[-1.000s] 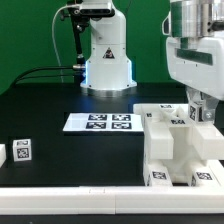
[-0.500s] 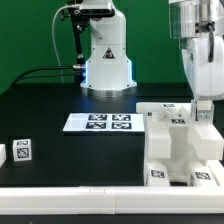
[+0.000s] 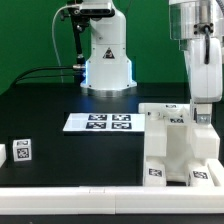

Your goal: Assemble chair

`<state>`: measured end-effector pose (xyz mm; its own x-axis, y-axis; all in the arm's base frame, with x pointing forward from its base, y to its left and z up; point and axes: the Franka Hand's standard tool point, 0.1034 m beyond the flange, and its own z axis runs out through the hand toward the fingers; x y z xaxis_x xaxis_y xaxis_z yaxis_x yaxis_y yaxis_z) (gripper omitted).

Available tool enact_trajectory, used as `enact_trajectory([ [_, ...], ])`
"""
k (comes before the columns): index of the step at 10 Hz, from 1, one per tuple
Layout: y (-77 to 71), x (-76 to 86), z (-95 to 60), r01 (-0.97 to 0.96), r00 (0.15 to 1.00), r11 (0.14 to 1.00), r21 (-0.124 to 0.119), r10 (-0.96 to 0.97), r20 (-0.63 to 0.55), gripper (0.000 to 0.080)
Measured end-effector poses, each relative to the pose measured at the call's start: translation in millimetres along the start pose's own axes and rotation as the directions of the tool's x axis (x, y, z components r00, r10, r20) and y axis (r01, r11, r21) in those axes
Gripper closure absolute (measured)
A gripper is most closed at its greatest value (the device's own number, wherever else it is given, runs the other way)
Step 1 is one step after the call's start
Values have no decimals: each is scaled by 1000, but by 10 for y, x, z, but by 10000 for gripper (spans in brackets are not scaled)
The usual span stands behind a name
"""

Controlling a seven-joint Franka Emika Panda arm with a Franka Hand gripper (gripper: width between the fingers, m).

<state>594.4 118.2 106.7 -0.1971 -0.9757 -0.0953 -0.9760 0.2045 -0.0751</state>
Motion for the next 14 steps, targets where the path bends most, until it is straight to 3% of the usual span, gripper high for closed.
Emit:
enact_trajectory([
  [1, -28, 12, -106, 54, 998, 998, 12, -54, 17, 166],
  [4, -72, 330, -504, 217, 974, 975, 46, -219, 49, 151],
  [8, -47, 298, -437, 219, 974, 975, 39, -221, 42, 150],
  [9, -51, 334, -445, 301, 952, 953, 43, -303, 43, 150],
  [11, -96, 649, -556, 458, 885, 887, 61, -461, 63, 150],
  [13, -167, 917, -622, 679, 730, 727, 102, -683, 11, 150],
  [14, -140, 909, -571, 640, 764, 749, 168, -643, -44, 150],
])
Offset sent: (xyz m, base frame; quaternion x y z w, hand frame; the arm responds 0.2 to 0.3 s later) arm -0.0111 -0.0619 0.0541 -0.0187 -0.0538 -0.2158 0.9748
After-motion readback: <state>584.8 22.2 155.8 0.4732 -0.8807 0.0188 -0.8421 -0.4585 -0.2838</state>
